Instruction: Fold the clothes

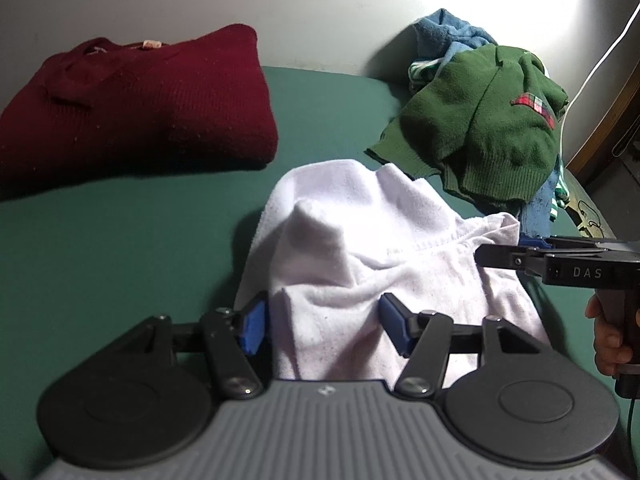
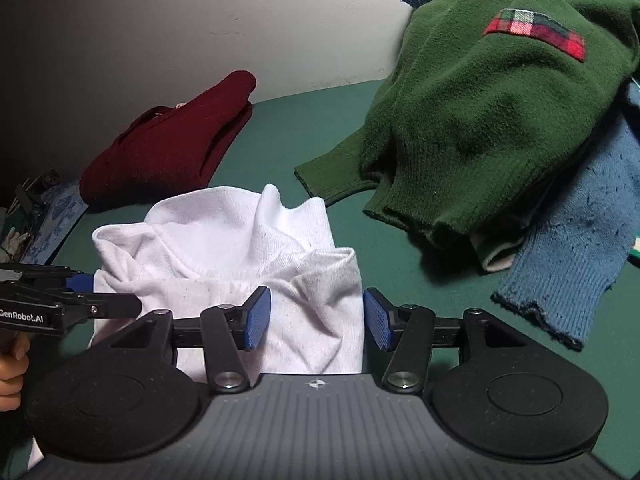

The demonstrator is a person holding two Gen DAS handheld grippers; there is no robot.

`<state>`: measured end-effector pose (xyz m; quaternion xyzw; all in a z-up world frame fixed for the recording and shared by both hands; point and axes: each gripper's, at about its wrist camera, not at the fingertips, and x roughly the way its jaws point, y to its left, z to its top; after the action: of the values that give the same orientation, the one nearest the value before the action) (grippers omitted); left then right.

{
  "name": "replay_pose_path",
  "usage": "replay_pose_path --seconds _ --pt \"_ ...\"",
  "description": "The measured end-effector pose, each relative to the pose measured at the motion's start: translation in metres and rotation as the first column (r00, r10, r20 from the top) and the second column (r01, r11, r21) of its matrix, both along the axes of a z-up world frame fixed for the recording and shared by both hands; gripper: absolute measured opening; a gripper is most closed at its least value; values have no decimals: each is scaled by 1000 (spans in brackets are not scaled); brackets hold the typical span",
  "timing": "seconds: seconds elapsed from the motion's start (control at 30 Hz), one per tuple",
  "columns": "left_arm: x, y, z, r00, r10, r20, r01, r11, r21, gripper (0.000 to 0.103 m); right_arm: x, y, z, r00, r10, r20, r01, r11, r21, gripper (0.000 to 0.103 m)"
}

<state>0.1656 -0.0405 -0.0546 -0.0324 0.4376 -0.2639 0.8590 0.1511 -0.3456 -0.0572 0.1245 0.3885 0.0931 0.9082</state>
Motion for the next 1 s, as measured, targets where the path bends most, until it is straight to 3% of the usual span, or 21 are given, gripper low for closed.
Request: replay_pose_path --seconds 0.17,0.27,0.37,0.47,0.67,0.77,0.83,0.87,0.93,1.0 --pt "-9 5 3 999 -49 -13 48 998 -36 62 -22 -13 2 999 -11 -44 13 999 51 54" --pt "0 0 -2 999 -46 -22 46 999 -13 51 -20 -13 -1 999 -5 -41 7 999 54 54" --pt "10 -5 -3 999 -51 -18 51 999 -13 48 -10 -6 -2 1000 12 -19 -12 1000 22 54" --pt "22 -12 -2 999 -49 -8 49 999 5 56 1 -2 -2 1000 26 -8 -26 1000 14 54" --pt "38 -17 -2 999 -42 -3 42 999 4 61 24 4 -3 999 45 6 -45 999 8 54" --pt "39 -18 -3 1000 -30 -2 30 1000 1 50 27 6 -2 998 62 -2 -62 998 6 53" --pt "38 -18 -4 1000 -25 1 25 1000 3 48 24 7 -2 997 76 -8 -76 997 5 52" --pt "37 -18 -4 1000 -26 2 26 1000 4 50 23 7 -1 997 82 -11 -82 997 3 52" --pt "36 -20 -3 999 -34 4 34 999 11 69 20 8 -1 996 90 -14 -90 996 -4 52" --pt "35 -24 -4 999 -33 20 32 999 43 70 19 11 0 996 91 -14 -91 996 -23 51"
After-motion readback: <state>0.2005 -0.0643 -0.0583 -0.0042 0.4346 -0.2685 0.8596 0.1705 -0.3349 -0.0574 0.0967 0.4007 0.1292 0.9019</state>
